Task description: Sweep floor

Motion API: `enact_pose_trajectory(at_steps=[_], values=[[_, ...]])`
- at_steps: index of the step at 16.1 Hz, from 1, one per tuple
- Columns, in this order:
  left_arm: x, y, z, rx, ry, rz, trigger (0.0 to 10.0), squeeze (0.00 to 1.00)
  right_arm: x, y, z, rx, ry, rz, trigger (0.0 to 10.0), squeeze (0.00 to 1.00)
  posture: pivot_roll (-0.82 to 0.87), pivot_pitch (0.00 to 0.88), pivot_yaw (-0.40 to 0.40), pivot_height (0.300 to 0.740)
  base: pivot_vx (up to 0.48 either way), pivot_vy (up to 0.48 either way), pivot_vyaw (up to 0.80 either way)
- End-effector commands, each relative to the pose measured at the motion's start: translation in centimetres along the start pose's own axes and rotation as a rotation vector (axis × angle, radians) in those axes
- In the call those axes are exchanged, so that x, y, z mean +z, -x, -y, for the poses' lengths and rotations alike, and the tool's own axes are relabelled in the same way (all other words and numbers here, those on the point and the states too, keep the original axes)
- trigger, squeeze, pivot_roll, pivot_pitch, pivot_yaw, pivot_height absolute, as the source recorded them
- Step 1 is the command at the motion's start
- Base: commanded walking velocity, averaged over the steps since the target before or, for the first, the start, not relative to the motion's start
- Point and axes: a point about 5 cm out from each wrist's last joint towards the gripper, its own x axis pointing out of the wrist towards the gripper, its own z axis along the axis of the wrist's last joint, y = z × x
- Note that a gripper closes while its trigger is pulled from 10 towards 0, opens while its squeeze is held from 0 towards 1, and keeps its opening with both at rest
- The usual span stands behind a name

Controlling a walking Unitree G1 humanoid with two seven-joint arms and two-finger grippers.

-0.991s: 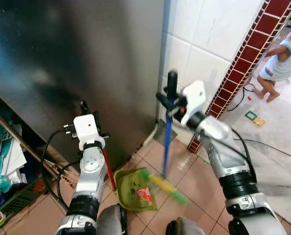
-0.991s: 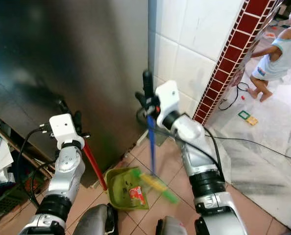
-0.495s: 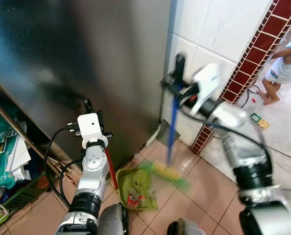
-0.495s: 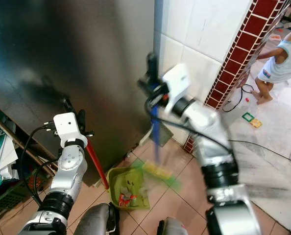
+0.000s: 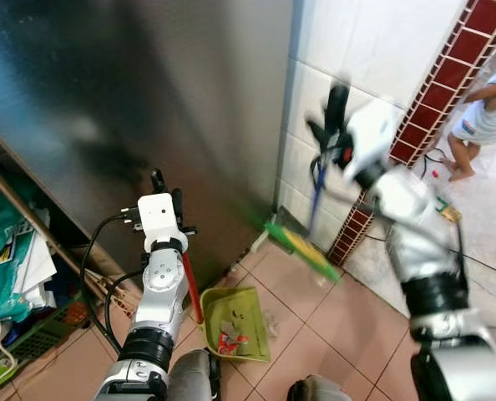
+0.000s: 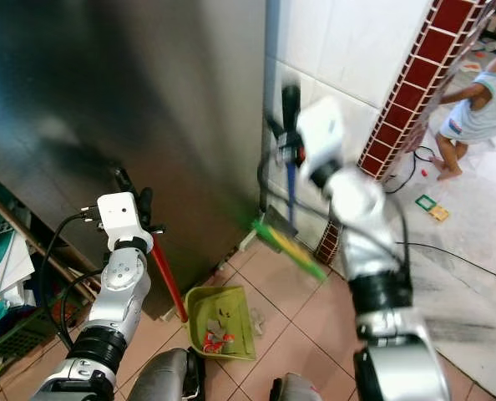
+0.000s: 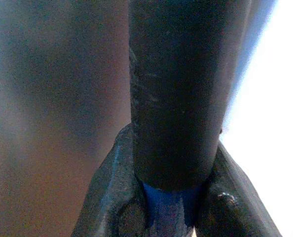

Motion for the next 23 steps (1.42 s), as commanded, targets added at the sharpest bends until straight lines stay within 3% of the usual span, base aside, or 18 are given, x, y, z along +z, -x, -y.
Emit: enact_pose_trajectory(at_steps=[1,5,9,12,15,17,21,23], values=[[-0.1,0.1,0.5,-0.028,0.003,-0.009,10.0,0.00,-0.7,0.1,-0.3,-0.035,0.029,-0.052,10.0,0.00,-0.08,0.049,0.043,0.740,0.000,0.000,0.00],[-0.2,0.1,0.9,-0.089,0.011,-0.027,10.0,0.00,-3.2,0.5,-1.9,-0.142,-0.017,-0.181,10.0,0.00,-0.09,0.053,0.049,0.740,0.000,0.000,0.00],[-0.3,0.2,1.2,-0.120,0.005,-0.034,10.0,0.00,-3.6,-0.1,-3.2,-0.195,-0.238,-0.205,10.0,0.00,-0.08,0.050,0.050,0.740,0.000,0.000,0.00],[-0.5,0.2,1.4,-0.142,0.006,-0.049,10.0,0.00,-2.6,-1.0,-3.2,-0.204,-0.505,-0.173,10.0,0.00,-0.08,0.049,0.050,0.740,0.000,0.000,0.00],[-0.9,0.4,1.8,-0.172,0.007,-0.082,10.0,0.00,-0.8,-1.6,-2.3,-0.162,-0.597,-0.093,10.0,0.00,-0.08,0.047,0.052,0.740,0.000,0.000,0.00],[-1.0,0.5,2.3,-0.204,0.008,-0.090,10.0,0.00,0.6,-2.0,-1.7,-0.115,-0.559,-0.027,10.0,0.00,-0.09,0.045,0.053,0.740,0.000,0.000,0.00],[-1.1,0.6,2.7,-0.244,0.010,-0.107,10.0,0.00,3.2,-1.8,0.4,-0.094,-0.325,0.105,10.0,0.00,-0.09,0.038,0.054,0.740,0.000,0.000,0.00],[-1.2,0.6,2.5,-0.244,0.009,-0.112,10.0,0.00,3.5,-1.5,1.3,-0.106,-0.267,0.133,10.0,0.00,-0.09,0.035,0.053,0.740,0.000,0.000,0.00]])
